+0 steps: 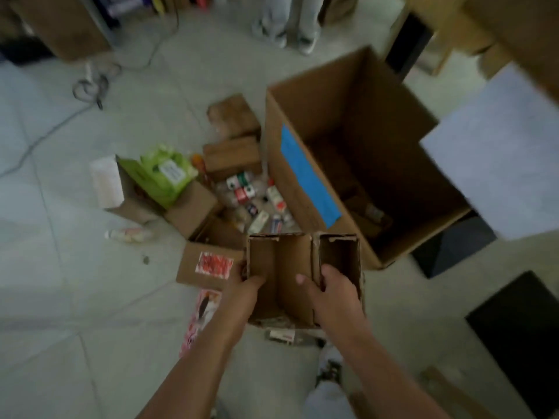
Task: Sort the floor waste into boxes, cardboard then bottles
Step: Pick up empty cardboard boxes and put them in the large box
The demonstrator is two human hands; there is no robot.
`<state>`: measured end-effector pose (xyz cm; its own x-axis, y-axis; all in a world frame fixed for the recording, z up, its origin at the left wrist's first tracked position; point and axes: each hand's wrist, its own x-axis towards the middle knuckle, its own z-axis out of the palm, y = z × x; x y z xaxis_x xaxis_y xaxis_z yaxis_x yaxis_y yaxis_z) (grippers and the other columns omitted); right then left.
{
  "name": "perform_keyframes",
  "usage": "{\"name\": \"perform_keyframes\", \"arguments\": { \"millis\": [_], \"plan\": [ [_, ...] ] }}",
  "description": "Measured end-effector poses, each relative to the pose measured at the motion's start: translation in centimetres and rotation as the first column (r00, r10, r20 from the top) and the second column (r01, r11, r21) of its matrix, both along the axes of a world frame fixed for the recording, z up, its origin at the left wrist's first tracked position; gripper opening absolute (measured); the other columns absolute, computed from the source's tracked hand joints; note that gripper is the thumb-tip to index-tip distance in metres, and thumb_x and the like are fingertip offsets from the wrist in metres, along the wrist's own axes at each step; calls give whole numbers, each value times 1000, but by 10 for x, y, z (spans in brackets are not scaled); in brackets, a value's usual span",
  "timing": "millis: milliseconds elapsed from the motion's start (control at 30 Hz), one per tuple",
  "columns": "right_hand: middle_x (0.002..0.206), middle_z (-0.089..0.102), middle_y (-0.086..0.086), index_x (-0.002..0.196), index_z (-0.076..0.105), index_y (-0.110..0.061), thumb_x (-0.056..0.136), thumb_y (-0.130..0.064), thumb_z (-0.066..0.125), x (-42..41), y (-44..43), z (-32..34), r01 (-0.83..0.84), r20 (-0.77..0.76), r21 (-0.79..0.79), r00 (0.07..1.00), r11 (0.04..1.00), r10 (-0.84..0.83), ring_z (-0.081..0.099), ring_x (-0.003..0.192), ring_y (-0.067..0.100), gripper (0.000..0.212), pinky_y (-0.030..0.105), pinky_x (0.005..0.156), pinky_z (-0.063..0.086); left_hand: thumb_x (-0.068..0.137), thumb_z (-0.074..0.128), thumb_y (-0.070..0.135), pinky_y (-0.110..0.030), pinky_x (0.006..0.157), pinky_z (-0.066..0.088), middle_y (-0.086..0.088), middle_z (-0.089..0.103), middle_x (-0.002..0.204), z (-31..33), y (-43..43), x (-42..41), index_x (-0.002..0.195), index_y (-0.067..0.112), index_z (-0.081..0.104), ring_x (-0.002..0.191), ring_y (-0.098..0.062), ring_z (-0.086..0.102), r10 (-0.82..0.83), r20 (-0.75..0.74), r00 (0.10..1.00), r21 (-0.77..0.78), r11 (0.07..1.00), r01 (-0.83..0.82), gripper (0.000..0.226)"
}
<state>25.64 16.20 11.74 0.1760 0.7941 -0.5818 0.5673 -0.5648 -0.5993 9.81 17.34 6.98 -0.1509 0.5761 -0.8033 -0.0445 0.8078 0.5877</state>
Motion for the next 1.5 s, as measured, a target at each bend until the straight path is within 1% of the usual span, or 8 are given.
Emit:
{"name": "perform_keyframes", "arguments": {
  "millis": [200, 400, 567, 733, 967, 1100, 1233, 1500],
  "plan": [
    [106, 62, -10, 93, 55, -32, 89, -67, 44, 79, 63, 77, -477, 314, 25, 838, 879, 446, 37, 135, 13, 38, 36, 101, 43, 91, 59, 25, -34, 71, 51, -3, 64, 103, 68, 109, 58, 120, 22, 53, 86, -23, 61, 87, -9, 996, 24, 996, -87, 29],
    [113, 59, -13, 115, 57, -33, 98, -19, 47, 158, 79, 64, -709, 413, -52, 626, 703, 662, 57, 102, 7, 24, 21, 90, 48, 80, 69, 52, -50, 106, 42, -5, 56, 135, 67, 148, 118, 136, 24, 48, 122, -31, 52, -86, 33, 996, -92, 992, 89, 67],
    [91, 57, -16, 98, 52, -41, 99, -27, 48, 198, 111, 25, -468, 260, 0, 853, 883, 452, 58, 84, 3, 15, 23, 79, 51, 91, 56, 51, -43, 99, 46, -7, 65, 121, 26, 154, 161, 124, 20, 59, 110, -27, 61, 265, 251, 931, -2, 962, -273, 46],
    [90, 59, -14, 106, 58, -32, 100, -24, 50, 209, 160, -14, -304, 242, 110, 932, 946, 271, 58, 80, 2, 13, 18, 70, 47, 88, 59, 6, -49, 100, 46, 5, 58, 112, -20, 130, 230, 123, 28, 37, 108, -21, 56, -63, 30, 998, -50, 997, 64, 46],
    [98, 65, -6, 105, 63, -22, 95, -18, 55, 199, 269, -31, -264, 276, 378, 947, 887, 164, 61, 94, 13, 13, 32, 86, 50, 71, 44, 67, -57, 92, 51, -5, 53, 130, -78, 132, 256, 137, 51, -2, 113, -31, 60, -192, -22, 981, -167, 968, 186, 83],
    [120, 60, 10, 120, 57, -11, 95, -19, 57, 191, 332, -46, -191, 277, 271, 954, 943, 113, 58, 110, 29, 27, 41, 92, 48, 60, 43, 81, -53, 74, 59, -2, 59, 123, -63, 134, 260, 137, 54, -13, 97, -27, 68, -210, 15, 978, -166, 964, 209, 99],
    [126, 57, 10, 126, 55, -10, 98, -16, 52, 186, 316, -64, -234, 246, 211, 952, 949, 180, 56, 113, 28, 29, 35, 89, 46, 93, 48, 51, -44, 55, 61, 9, 55, 105, -63, 131, 256, 144, 44, -19, 77, -16, 66, -233, -28, 972, -94, 969, 229, 84],
    [129, 58, 7, 129, 54, -12, 100, -21, 48, 180, 237, -114, -243, 136, 28, 962, 970, 237, 55, 118, 23, 31, 32, 90, 44, 101, 16, 54, -28, 38, 52, 11, 54, 89, -73, 128, 254, 141, 51, -22, 68, -12, 62, -167, -7, 986, -158, 974, 164, 55]
  ]
}}
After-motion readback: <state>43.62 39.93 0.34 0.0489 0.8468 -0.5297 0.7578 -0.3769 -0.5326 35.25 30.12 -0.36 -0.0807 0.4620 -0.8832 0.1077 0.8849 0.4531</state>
